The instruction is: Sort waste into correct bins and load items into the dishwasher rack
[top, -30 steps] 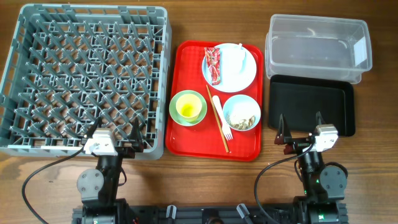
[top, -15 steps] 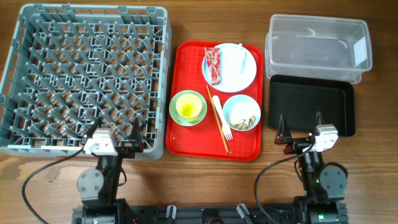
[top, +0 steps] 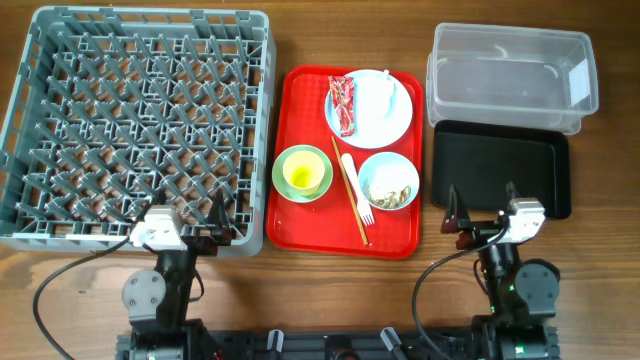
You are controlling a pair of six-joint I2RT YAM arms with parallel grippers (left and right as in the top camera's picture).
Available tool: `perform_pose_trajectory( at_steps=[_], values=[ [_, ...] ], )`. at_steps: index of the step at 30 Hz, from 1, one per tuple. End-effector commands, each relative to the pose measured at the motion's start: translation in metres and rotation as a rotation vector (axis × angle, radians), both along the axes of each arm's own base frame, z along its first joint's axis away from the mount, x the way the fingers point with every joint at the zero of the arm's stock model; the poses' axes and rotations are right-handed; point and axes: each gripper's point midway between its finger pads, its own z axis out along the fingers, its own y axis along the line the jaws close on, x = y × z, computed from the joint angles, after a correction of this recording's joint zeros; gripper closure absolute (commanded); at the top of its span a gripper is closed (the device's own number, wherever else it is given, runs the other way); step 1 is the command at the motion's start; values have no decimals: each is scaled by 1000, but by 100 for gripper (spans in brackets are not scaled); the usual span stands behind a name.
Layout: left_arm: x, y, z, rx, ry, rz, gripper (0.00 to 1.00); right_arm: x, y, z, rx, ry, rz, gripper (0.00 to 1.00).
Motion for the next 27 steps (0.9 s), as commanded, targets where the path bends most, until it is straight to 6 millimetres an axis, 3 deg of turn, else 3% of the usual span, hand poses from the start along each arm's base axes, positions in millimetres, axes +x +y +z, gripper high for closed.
perform_pose_trajectory(
  at_steps=[1, 6, 11, 13, 15, 18, 20, 23, 25, 27],
  values=[
    [-5, -2, 31, -46, 35, -4, 0, 1, 6, 35, 29, -2, 36, 0],
    [1, -2, 53, -63, 219, -4, 0, 28, 16, 55, 37, 223, 89, 0],
    [21, 0, 68, -90, 544, 3, 0, 85, 37, 77, -25, 514, 227, 0],
    [30, 1, 67, -97, 637, 5, 0, 109, 37, 93, -136, 619, 279, 0],
    [33, 1, 62, -99, 663, 6, 0, 128, 43, 110, -81, 640, 292, 0],
    [33, 1, 60, -100, 672, 6, 0, 133, 64, 116, 60, 639, 374, 0],
    [33, 1, 60, -100, 672, 6, 0, 137, 60, 113, 73, 650, 329, 0],
    [33, 1, 60, -100, 671, 7, 0, 158, 86, 129, -42, 657, 301, 0],
    [33, 1, 61, -100, 667, 6, 0, 190, 111, 139, -93, 656, 302, 0],
    [33, 1, 61, -100, 667, 6, 0, 226, 129, 117, -83, 687, 283, 0]
  ],
)
